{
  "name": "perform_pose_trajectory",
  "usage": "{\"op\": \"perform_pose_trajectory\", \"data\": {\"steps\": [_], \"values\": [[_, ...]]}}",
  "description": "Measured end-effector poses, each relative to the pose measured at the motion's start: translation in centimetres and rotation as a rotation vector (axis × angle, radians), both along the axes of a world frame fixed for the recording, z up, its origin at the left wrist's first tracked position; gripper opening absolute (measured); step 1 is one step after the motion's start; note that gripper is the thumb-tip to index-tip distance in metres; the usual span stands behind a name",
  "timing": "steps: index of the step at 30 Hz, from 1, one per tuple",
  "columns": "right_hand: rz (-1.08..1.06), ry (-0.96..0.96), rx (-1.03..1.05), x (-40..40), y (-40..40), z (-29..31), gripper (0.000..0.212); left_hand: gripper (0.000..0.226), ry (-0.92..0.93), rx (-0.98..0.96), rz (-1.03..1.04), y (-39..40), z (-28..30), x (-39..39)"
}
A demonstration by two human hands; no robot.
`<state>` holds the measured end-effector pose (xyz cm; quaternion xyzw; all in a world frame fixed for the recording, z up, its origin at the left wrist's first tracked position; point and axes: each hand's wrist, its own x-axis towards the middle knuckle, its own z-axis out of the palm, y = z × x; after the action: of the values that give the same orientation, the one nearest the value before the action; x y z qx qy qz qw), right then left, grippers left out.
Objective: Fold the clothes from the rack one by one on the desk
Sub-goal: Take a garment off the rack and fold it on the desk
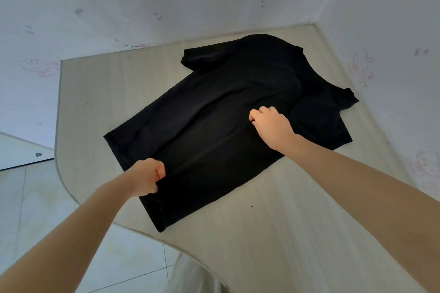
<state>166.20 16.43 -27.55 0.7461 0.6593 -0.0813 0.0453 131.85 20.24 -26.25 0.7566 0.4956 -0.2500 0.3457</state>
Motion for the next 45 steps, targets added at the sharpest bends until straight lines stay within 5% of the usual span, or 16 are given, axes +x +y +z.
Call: {"op": "perform_pose_trajectory", "data": {"steps": [5,10,18,25,31,36,45], "values": [[0.001,0.165,-0.008,0.9,-0.2,0.5,0.027,0.027,0.156,0.236,-0.104,-1.1,0.3,1.9],[-0.162,0.164,0.089,6.6,-2.3,1.9,0.027,0.041,-0.105,0.464,-0.144,-2.5,0.8,8.9],[-0.621,0.232,-0.047,17.3,-8.5,1.2,0.037,0.040,-0.437,0.274,-0.048,-5.6,0.1,22.1],[-0.912,0.520,-0.075,20.0,-9.8,0.3,0.054,0.026,-0.602,-0.231,0.625,-7.1,-0.5,29.6],[-0.880,0.594,-0.106,20.7,-10.1,0.1,0.033,0.030,-0.709,-0.524,0.827,-7.5,-0.4,31.9],[-0.939,0.672,-0.023,20.3,-9.0,1.7,0.021,0.041,-0.632,-0.331,0.593,-6.8,-1.1,31.4],[-1.129,1.062,0.318,18.2,0.6,8.5,0.016,0.022,-0.823,-0.498,0.897,2.9,4.0,28.5]]}}
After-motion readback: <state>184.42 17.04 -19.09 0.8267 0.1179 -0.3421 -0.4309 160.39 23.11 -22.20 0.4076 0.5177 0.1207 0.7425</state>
